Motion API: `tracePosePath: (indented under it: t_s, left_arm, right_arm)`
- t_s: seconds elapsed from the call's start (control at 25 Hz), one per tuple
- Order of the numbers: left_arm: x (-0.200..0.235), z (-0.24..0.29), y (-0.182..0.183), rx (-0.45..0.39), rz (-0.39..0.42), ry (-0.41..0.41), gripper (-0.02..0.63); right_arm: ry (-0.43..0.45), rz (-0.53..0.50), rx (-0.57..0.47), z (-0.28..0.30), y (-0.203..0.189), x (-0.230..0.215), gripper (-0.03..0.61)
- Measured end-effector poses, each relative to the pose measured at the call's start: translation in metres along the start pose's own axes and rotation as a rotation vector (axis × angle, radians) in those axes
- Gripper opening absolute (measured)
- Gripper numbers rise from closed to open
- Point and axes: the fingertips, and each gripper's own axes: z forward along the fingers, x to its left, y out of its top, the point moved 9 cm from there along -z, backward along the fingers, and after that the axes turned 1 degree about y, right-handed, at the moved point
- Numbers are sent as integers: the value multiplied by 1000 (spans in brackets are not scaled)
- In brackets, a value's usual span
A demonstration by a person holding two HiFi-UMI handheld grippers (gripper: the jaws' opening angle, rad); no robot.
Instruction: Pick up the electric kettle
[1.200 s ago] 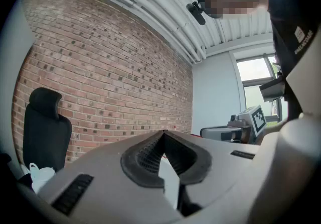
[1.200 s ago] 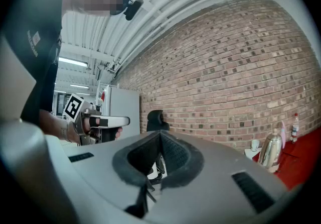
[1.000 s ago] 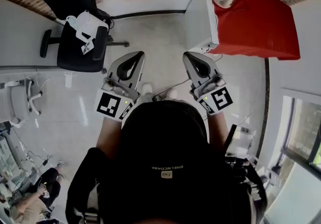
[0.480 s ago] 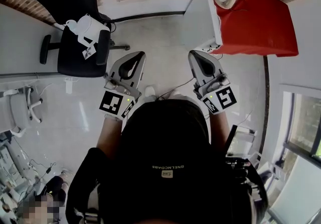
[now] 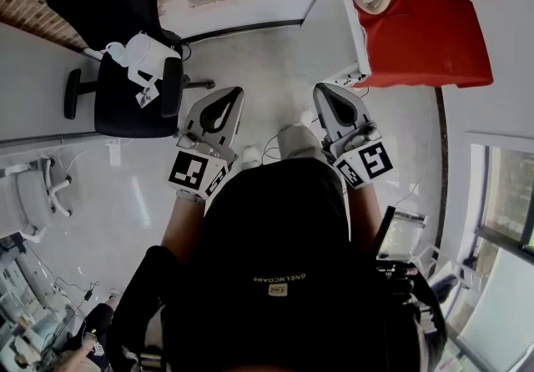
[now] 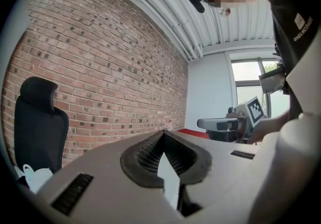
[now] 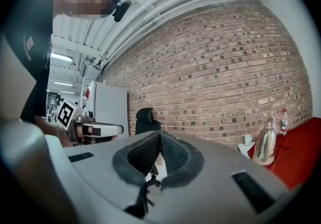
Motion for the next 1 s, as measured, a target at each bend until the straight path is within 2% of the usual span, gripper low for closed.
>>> tracePosePath:
  t_s: [0.36, 0.6, 1.0]
  left_arm:
    - [26, 49, -3, 40, -9, 17, 5]
    - [41, 105, 0, 61, 7, 22, 5]
    - [49, 205, 3, 100, -11, 42, 5]
  right_arm:
    - [-27, 48, -6, 26, -6, -52, 6]
    - [-22, 66, -1, 49, -8, -106, 6]
    - [-5, 107, 8, 75, -6, -208, 6]
